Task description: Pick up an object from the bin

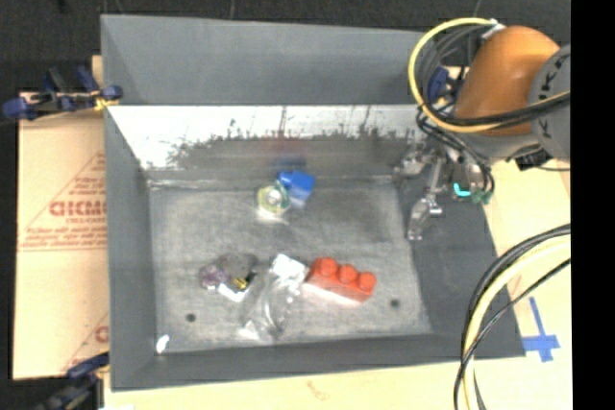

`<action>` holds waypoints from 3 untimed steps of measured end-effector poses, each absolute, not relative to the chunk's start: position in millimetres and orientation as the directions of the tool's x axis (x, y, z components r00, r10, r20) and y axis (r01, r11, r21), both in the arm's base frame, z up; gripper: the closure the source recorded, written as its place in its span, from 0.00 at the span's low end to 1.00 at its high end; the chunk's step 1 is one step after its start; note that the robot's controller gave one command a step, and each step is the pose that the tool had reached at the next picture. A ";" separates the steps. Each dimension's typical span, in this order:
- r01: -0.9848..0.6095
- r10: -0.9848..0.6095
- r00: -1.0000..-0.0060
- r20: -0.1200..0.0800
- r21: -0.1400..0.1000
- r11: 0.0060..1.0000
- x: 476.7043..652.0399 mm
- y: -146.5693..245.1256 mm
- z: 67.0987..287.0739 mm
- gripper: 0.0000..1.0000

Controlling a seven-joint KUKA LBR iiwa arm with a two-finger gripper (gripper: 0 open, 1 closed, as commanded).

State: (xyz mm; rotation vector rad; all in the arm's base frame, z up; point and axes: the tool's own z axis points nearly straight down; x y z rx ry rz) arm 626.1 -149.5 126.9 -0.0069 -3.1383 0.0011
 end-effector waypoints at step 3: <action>0.237 0.236 -0.972 0.002 0.003 0.972 649.2 31.0 81.9 0.00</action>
Offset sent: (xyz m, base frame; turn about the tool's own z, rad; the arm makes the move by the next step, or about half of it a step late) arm 0.0161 0.0596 0.0086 -0.0705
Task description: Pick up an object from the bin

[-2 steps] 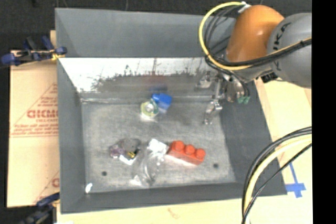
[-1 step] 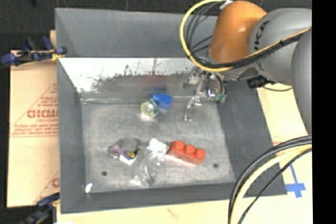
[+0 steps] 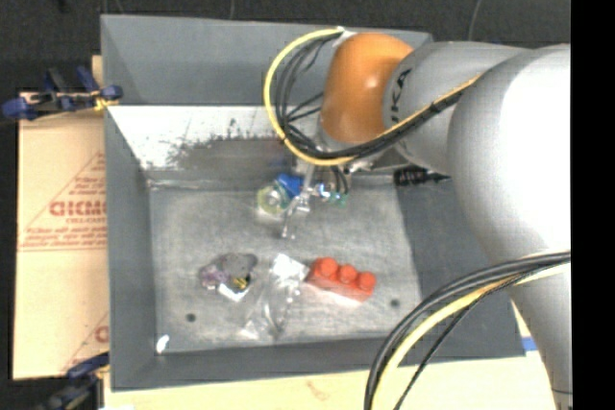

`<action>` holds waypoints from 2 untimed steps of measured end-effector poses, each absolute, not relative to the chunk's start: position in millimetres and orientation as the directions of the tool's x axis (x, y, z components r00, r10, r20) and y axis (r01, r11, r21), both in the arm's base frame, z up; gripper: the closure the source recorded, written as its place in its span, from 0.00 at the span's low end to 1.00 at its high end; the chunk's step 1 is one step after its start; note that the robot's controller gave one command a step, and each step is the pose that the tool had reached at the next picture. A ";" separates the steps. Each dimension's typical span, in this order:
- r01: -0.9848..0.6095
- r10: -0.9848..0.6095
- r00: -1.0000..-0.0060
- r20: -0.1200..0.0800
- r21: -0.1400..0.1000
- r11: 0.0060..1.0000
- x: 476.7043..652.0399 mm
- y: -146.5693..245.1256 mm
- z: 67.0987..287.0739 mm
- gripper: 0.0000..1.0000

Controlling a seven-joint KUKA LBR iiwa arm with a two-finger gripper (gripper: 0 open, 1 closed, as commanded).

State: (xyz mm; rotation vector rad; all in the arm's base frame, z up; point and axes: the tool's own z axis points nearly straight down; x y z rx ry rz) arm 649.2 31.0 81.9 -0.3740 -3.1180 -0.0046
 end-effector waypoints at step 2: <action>-0.359 -0.359 -0.933 -0.011 -0.003 0.933 646.9 64.4 195.4 1.00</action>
Offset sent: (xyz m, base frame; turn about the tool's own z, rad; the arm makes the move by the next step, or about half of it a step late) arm 0.0000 0.0000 0.0000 0.0000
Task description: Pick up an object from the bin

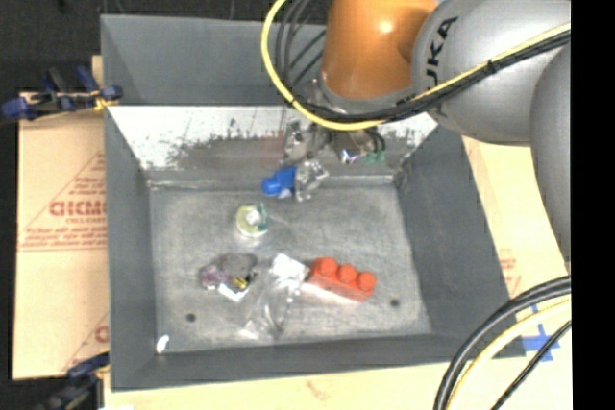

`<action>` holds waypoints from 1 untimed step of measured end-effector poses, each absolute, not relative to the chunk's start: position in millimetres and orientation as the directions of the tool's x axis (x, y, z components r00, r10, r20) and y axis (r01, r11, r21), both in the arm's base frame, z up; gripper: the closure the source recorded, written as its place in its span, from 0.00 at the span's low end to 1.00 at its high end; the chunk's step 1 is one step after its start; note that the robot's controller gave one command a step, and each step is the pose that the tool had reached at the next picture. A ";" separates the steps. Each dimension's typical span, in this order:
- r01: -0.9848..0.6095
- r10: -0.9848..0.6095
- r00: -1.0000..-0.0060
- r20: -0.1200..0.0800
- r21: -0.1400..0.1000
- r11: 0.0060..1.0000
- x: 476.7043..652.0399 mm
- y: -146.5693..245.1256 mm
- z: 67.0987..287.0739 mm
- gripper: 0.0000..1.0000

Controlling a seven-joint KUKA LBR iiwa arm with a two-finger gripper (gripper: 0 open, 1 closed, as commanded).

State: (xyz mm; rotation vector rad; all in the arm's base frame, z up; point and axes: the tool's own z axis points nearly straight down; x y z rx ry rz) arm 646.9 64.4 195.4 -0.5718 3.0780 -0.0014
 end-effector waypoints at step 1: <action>-0.326 -0.326 -0.945 -0.015 -0.003 0.945 649.2 65.8 286.7 1.00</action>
Offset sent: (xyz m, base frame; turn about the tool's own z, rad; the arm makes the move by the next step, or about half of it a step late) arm -0.0005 0.0018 0.0841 0.0363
